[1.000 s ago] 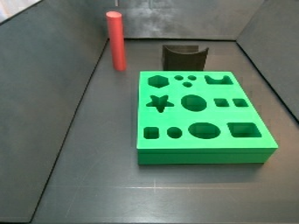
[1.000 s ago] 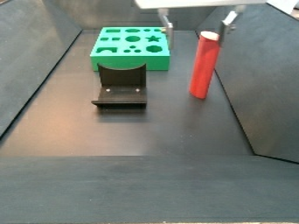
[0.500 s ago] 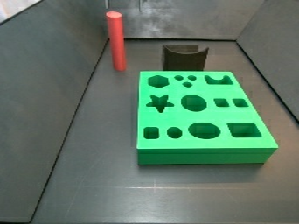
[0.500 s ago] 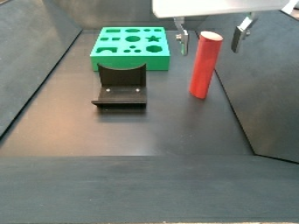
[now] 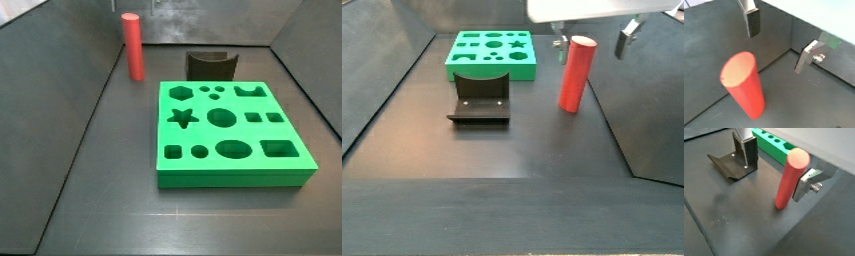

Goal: Pick up the oval object. Move up. Move to above the board. Insert the oval object.
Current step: Pick up the oval object.

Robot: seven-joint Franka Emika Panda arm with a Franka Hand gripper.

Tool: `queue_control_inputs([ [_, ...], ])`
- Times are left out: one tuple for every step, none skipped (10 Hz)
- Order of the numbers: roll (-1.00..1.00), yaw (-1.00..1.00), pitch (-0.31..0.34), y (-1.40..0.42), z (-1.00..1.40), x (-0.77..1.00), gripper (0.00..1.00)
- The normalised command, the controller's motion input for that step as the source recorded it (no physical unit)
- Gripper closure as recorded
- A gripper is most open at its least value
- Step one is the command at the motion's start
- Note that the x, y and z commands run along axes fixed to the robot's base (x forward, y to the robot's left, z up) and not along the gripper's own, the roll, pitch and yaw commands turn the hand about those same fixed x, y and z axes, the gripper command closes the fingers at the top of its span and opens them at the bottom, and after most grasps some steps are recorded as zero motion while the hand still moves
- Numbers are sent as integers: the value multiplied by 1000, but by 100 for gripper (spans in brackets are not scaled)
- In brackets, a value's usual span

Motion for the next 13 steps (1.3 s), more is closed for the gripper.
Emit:
queue_control_inputs([
  [87, 94, -16, -229, 0, -229, 0],
  [64, 49, -27, -269, 0, -160, 0],
  [0, 0, -24, -177, 0, 0, 0],
  [-7, 63, -24, -180, 0, 54, 0],
  [0, 66, -29, -194, -17, 9, 0],
  [0, 71, -46, -229, -57, 9, 0],
  [0, 114, -51, -249, -106, 0, 0],
  [0, 117, -59, -234, -146, 0, 0],
  [0, 157, -60, -231, -186, 0, 0],
  [0, 223, -54, -217, -226, 0, 0],
  [0, 309, -57, -206, -257, 34, 0],
  [-27, 280, -69, -197, -246, 69, 0],
  [-83, 206, -86, -126, -283, 74, 0],
])
